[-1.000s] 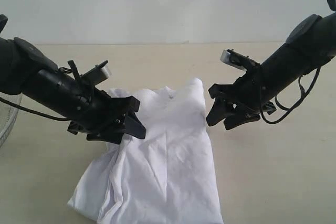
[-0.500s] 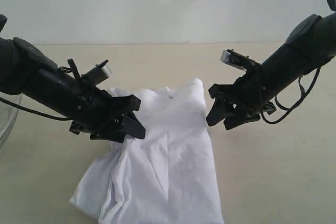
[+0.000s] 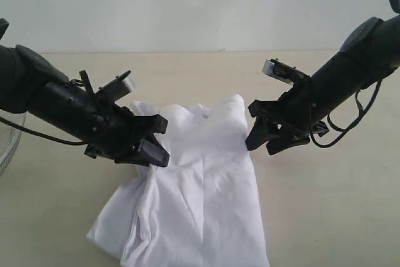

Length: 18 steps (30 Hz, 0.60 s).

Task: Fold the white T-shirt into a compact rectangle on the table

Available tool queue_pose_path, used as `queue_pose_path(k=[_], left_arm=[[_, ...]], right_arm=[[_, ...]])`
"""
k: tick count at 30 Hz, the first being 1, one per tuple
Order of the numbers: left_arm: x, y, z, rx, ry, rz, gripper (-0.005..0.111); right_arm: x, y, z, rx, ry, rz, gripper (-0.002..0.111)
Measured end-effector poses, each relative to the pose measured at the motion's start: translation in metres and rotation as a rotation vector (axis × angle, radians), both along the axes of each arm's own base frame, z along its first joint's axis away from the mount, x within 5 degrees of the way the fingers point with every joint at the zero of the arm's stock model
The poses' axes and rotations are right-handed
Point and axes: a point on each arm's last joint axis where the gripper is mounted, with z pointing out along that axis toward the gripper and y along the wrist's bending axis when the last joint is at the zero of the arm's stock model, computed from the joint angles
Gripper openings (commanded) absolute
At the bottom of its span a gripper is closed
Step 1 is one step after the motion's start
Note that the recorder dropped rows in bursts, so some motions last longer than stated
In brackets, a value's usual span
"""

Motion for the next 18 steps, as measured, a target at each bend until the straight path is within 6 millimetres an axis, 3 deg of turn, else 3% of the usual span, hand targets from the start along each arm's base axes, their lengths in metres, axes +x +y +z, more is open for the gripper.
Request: queue_pose_path(k=[4, 9, 11, 18], left_arm=[[-0.001, 0.0, 0.0, 0.004, 0.004, -0.016, 0.02], [-0.002, 0.003, -0.003, 0.043, 0.014, -0.012, 0.051], [-0.002, 0.005, -0.004, 0.066, 0.019, -0.016, 0.055], [0.002, 0.017, -0.006, 0.107, 0.033, 0.024, 0.053]], right_arm=[[0.0, 0.0, 0.0, 0.0, 0.0, 0.0, 0.047], [0.0, 0.0, 0.0, 0.0, 0.0, 0.0, 0.047], [0.0, 0.0, 0.0, 0.001, 0.001, 0.001, 0.047], [0.0, 0.0, 0.0, 0.001, 0.001, 0.003, 0.047]])
